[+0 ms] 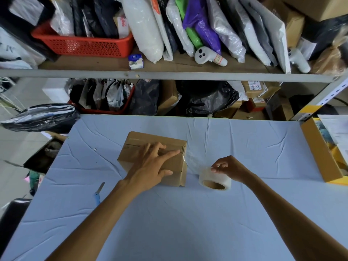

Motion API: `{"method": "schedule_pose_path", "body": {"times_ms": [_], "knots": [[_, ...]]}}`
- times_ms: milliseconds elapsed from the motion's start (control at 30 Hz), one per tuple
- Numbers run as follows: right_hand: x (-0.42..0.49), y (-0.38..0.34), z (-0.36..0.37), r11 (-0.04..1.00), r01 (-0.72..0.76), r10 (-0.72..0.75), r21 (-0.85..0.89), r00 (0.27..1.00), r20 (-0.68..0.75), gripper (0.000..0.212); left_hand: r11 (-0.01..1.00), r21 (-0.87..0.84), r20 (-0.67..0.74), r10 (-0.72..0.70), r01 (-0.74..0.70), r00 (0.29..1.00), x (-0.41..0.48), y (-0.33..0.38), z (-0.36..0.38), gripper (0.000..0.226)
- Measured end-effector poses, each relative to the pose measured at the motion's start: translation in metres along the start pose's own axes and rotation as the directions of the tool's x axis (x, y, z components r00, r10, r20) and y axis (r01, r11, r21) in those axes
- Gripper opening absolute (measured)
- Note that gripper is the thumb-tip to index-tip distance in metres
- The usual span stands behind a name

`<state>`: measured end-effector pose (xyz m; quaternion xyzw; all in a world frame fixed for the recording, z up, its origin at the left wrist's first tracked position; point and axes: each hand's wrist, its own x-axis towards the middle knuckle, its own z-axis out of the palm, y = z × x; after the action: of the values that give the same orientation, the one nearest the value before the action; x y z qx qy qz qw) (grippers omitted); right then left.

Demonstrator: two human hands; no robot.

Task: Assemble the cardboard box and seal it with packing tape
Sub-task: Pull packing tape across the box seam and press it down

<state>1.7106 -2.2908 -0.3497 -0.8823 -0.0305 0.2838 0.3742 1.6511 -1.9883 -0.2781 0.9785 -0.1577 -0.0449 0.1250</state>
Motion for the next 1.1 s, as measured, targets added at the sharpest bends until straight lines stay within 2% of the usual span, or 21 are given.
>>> {"method": "schedule_pose_path", "body": {"times_ms": [300,633,767,1000,1100], "knots": [[-0.004,0.000,0.000,0.999,-0.027,0.027,0.027,0.999,-0.030,0.019,1.000,0.016,0.001,-0.002,0.002,1.000,-0.002,0.001,-0.003,0.070],[-0.007,-0.015,-0.001,0.998,-0.028,0.024,-0.057,0.997,-0.079,0.026,0.990,-0.139,-0.018,0.002,-0.004,1.000,-0.004,-0.002,-0.007,0.073],[-0.006,-0.021,0.001,0.996,-0.020,0.015,-0.085,0.998,-0.061,0.024,0.972,-0.232,-0.048,-0.042,0.030,0.998,-0.010,-0.009,-0.009,0.067],[-0.009,-0.006,-0.001,0.981,-0.034,0.030,-0.190,0.999,-0.027,0.013,0.966,-0.252,-0.076,-0.071,0.050,0.995,-0.022,-0.015,-0.015,0.058],[-0.011,0.000,-0.008,0.979,-0.037,0.040,-0.202,0.999,0.010,0.020,0.963,-0.266,-0.108,-0.074,0.043,0.991,-0.027,-0.015,-0.016,0.055]]}}
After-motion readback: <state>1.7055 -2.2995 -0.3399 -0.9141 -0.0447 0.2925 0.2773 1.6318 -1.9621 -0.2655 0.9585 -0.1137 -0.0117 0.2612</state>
